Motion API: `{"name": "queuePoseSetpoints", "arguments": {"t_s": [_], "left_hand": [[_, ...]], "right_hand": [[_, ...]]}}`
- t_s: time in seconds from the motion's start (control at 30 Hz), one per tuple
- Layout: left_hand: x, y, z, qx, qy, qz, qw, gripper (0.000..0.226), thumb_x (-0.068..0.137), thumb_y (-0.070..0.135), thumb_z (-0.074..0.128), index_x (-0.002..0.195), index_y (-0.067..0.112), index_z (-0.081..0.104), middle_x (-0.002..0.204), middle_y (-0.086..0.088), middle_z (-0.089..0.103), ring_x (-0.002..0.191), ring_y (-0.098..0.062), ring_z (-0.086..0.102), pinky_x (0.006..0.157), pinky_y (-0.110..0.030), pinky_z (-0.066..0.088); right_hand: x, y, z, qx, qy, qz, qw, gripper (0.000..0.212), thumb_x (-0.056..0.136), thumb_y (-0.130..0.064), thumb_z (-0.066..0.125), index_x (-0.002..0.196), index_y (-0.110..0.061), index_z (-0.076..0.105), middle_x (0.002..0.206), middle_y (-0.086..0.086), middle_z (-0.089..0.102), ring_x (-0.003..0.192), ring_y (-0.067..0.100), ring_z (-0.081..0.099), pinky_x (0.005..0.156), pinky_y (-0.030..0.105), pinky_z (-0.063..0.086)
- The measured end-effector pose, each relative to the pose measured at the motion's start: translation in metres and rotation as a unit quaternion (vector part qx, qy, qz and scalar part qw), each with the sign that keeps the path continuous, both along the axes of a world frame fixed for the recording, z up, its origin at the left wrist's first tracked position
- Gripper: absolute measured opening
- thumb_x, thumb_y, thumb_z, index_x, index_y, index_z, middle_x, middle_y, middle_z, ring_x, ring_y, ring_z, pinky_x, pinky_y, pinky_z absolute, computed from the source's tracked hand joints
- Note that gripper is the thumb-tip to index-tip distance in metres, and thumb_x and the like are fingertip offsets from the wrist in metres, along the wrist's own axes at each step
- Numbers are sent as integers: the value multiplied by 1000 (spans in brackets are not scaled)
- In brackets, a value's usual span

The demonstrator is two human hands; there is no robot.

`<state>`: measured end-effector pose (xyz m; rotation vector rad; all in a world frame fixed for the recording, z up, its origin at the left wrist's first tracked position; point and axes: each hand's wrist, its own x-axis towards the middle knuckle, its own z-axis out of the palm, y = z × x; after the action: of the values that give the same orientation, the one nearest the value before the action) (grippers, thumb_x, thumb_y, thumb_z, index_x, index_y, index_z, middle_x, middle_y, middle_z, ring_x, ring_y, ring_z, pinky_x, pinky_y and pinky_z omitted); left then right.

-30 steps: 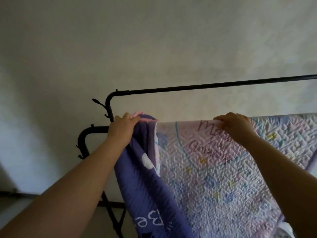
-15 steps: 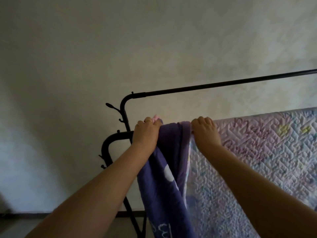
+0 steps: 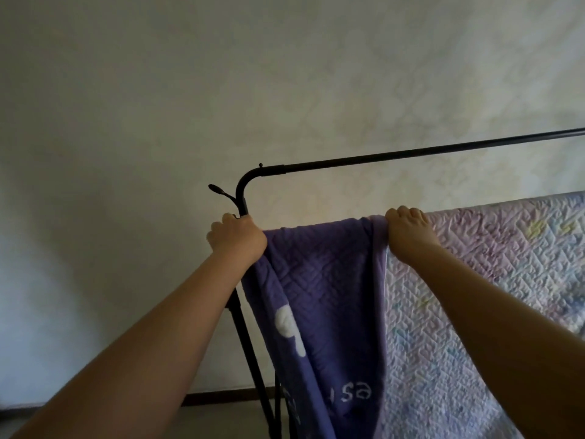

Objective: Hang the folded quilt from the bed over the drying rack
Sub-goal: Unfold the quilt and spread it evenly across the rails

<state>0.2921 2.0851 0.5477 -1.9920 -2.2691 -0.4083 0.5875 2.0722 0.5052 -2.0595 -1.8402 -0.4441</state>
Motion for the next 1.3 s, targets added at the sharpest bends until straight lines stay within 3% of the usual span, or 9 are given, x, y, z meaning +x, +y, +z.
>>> {"name": "queuePoseSetpoints", "arguments": {"t_s": [0.1, 0.2, 0.33, 0.47, 0.57, 0.73, 0.9, 1.03, 1.3], "left_hand": [[4, -4, 2, -20, 88, 22, 996, 50, 87, 27, 38, 134, 12, 46, 137, -16, 42, 125, -37, 38, 105, -48, 33], [28, -13, -7, 42, 168, -35, 984, 57, 87, 26, 39, 141, 8, 38, 153, -23, 24, 140, -45, 16, 116, -59, 8], [86, -28, -28, 105, 110, -213, 965, 56, 92, 25, 40, 146, 15, 31, 152, -18, 29, 144, -41, 14, 119, -56, 3], [153, -35, -39, 128, 71, -283, 948, 57, 99, 36, 38, 150, 16, 23, 152, -14, 32, 143, -34, 21, 120, -51, 10], [201, -34, -42, 126, 65, -270, 952, 60, 96, 44, 43, 148, 19, 27, 149, -12, 38, 140, -36, 27, 118, -55, 14], [243, -25, -44, 111, 55, -158, 980, 40, 94, 31, 48, 133, 24, 41, 134, -10, 50, 131, -38, 36, 113, -63, 14], [249, -24, -46, 151, 81, -141, 975, 33, 97, 32, 41, 130, 30, 42, 129, -7, 53, 128, -34, 40, 113, -63, 15], [262, -25, -43, 144, 107, -135, 975, 39, 97, 32, 45, 135, 35, 38, 128, -8, 53, 124, -35, 44, 110, -66, 18], [285, -26, -29, 126, 105, -141, 976, 45, 87, 0, 46, 124, 25, 46, 122, -8, 53, 115, -38, 49, 110, -69, 15]], "right_hand": [[5, 0, 1, -17, 2, 11, 1000, 38, 88, -7, 50, 125, -14, 46, 127, 11, 48, 123, 30, 43, 110, 39, 30], [14, 0, 0, -11, 7, 34, 999, 38, 91, -13, 50, 128, -17, 45, 129, 9, 48, 124, 30, 42, 109, 38, 30], [28, -1, 1, 1, 12, 82, 997, 34, 95, -27, 50, 129, -19, 48, 126, 6, 54, 120, 26, 47, 104, 35, 35], [44, -6, 11, -1, 61, 124, 990, 31, 94, -33, 52, 125, -28, 58, 114, 2, 64, 109, 23, 58, 91, 35, 45], [53, -10, 7, 59, 161, 139, 975, 22, 86, -34, 63, 108, -29, 61, 95, 0, 70, 89, 23, 64, 72, 31, 48], [68, -4, 1, 106, 164, 189, 962, 11, 86, -25, 63, 87, -14, 60, 76, 10, 63, 73, 30, 59, 61, 33, 41], [83, -1, 2, 148, 132, 234, 952, 13, 89, -17, 56, 80, -11, 62, 69, 8, 52, 75, 28, 51, 63, 31, 34], [108, 1, 6, 148, 81, 226, 960, 13, 89, -20, 55, 84, -13, 64, 73, 8, 66, 79, 29, 59, 81, 29, 34], [226, -6, 14, 132, 49, 120, 983, 14, 90, -27, 51, 84, -20, 62, 81, 7, 73, 88, 28, 64, 97, 31, 25]]}}
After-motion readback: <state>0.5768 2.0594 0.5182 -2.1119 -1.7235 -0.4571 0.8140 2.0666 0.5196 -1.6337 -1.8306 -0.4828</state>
